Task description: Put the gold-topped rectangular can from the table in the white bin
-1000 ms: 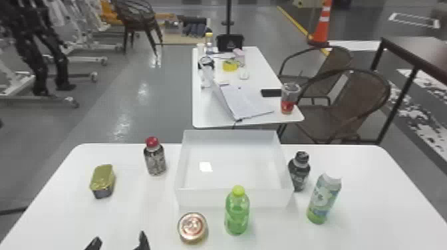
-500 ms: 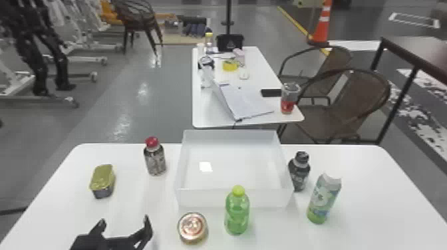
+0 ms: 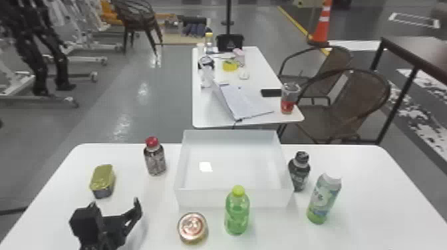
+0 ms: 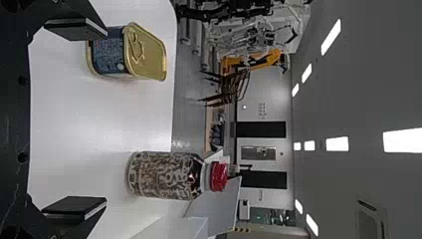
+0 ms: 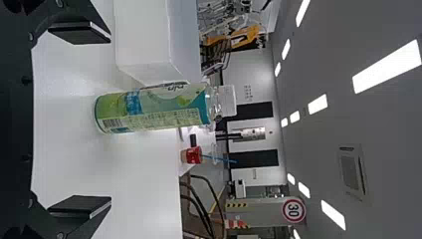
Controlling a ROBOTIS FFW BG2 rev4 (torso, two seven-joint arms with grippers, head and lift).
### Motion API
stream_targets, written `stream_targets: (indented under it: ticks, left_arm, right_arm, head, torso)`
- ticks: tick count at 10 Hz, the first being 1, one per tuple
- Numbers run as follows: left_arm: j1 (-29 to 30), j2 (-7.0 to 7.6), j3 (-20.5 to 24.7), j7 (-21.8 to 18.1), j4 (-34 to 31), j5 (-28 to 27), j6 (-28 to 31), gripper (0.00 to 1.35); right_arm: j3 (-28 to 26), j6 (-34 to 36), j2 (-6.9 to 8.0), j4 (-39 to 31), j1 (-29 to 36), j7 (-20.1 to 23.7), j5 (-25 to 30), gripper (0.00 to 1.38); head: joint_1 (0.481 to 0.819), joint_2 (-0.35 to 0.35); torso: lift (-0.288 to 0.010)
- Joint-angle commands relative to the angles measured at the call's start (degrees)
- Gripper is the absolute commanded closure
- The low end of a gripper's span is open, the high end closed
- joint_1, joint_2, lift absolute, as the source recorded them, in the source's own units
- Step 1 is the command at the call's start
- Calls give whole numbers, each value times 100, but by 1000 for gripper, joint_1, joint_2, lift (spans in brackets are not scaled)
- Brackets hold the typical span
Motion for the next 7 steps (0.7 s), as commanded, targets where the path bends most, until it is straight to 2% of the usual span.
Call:
stream_targets:
  ticks: [1,4,7]
  left_arm:
    - [-266,164,-58,0,244,154,164,127]
    - [-706,261,179,-422,728,286,542,125]
    - [-1066,375,381,-492,947,-4,814,125]
  right_arm:
    - [0,11,5,11,-30,9,8,145]
    - [0,11,5,20,-56,9,-1,145]
    - [0,11,5,46,-118,53,-1,145]
  head:
    - [549,0]
    - [549,0]
    - [549,0]
  torso:
    - [-100]
    - [-100]
    - [-100]
